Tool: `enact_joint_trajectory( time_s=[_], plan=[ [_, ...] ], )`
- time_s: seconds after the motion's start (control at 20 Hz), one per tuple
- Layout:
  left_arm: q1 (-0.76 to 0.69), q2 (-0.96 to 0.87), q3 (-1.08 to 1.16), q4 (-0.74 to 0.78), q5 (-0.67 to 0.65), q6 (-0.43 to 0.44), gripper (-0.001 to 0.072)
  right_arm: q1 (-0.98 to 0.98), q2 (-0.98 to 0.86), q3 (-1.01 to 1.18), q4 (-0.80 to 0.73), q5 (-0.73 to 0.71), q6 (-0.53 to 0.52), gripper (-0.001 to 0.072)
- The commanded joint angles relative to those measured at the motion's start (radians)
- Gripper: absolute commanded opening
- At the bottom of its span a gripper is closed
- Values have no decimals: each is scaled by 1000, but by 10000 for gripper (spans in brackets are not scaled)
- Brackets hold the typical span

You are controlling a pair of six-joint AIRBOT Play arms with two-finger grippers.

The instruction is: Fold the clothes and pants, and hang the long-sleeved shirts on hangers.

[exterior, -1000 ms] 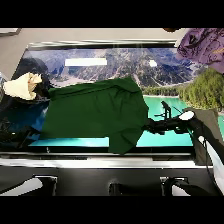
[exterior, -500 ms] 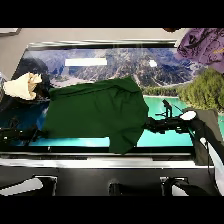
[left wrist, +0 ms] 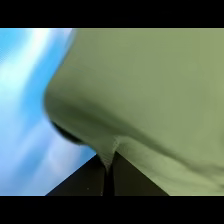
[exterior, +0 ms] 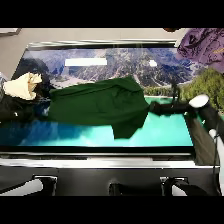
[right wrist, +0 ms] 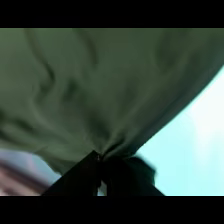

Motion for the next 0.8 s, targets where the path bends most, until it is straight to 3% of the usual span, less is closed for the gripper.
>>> enact_joint_trajectory(
  time_s=[0.0,0.2,0.35,0.6,0.75],
  plan=[
    [-111,22,353,6,-5,-85,12,1,2,340,-155,19,63,24],
    [-201,43,871,198,-20,-228,12,0,13,813,-323,123,151,25],
    [-223,127,1106,331,-48,-324,12,0,75,1081,-412,186,190,25],
    [-223,440,997,456,-55,-362,12,0,314,1104,-535,219,273,25],
    [-223,550,941,536,-86,-427,12,0,382,1104,-554,260,331,25]
  ],
)
